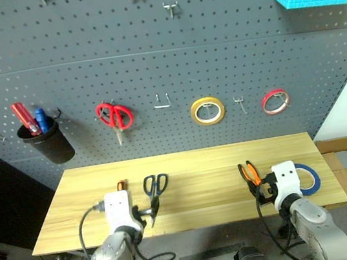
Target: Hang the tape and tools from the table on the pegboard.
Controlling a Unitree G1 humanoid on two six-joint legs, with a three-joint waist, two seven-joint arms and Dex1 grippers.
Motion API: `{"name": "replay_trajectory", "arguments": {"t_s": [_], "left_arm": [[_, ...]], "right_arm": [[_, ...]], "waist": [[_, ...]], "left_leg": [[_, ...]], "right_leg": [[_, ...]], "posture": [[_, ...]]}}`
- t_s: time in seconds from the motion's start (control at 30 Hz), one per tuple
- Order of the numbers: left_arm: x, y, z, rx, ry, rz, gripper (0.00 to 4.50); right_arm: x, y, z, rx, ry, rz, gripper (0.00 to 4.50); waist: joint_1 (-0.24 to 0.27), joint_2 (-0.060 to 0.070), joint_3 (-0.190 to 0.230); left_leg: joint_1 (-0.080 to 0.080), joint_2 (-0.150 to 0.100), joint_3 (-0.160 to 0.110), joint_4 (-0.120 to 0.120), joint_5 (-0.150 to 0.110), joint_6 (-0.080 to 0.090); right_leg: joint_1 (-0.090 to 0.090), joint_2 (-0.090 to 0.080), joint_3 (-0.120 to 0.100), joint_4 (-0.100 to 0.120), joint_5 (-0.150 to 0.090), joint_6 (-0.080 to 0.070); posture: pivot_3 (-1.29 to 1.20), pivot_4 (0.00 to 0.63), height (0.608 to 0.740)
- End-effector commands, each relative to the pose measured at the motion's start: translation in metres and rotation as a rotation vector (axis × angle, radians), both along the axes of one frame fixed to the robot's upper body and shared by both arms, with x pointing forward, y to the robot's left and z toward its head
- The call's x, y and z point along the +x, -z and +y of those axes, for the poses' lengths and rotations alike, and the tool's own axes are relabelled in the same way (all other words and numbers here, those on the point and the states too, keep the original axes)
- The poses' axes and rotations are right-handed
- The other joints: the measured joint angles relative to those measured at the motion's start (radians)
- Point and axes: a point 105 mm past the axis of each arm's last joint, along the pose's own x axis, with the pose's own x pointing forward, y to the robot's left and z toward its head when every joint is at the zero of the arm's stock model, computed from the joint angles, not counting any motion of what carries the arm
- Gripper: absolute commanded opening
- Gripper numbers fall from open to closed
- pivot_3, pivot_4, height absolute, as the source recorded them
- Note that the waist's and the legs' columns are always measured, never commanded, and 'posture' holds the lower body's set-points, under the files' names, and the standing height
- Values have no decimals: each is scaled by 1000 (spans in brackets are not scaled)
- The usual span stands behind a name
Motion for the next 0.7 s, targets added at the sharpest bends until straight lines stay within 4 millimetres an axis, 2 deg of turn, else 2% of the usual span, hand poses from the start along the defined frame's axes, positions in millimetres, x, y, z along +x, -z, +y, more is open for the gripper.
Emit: {"name": "replay_trajectory", "arguments": {"t_s": [0.03,0.23,0.37,0.47,0.57,0.7], "left_arm": [[23,-25,-45,-49,233,-103,4486],[26,-49,-138,-41,806,-183,4486],[15,-54,-186,-45,1112,-186,4486],[9,-52,-210,-4,1269,-201,4486],[7,-57,-227,-6,1346,-223,4486],[3,-50,-240,63,1428,-235,4486]], "right_arm": [[5,-9,-16,-54,15,-7,4500],[12,5,-44,-115,45,93,4500],[25,10,-61,-106,80,153,4500],[34,13,-72,-96,95,186,4500],[38,17,-78,-112,61,213,4500],[42,23,-90,-146,25,243,4500]], "waist": [[-1,1,2],[-17,1,19],[-35,2,40],[-54,1,61],[-71,0,82],[-86,-3,112]], "left_leg": [[0,0,1,0,0,0],[-1,-2,3,-1,-3,5],[-1,-2,5,-1,-4,7],[0,-2,12,-1,-6,12],[0,-2,21,0,-9,16],[1,-3,25,1,-11,19]], "right_leg": [[0,0,0,0,0,0],[0,0,5,0,-2,4],[0,1,7,1,-2,8],[1,2,16,1,-2,8],[0,3,25,1,0,13],[0,3,30,0,1,18]], "posture": [[-90,141,740],[-151,190,740],[-195,228,740],[-221,252,740],[-242,284,740],[-257,329,740]]}}
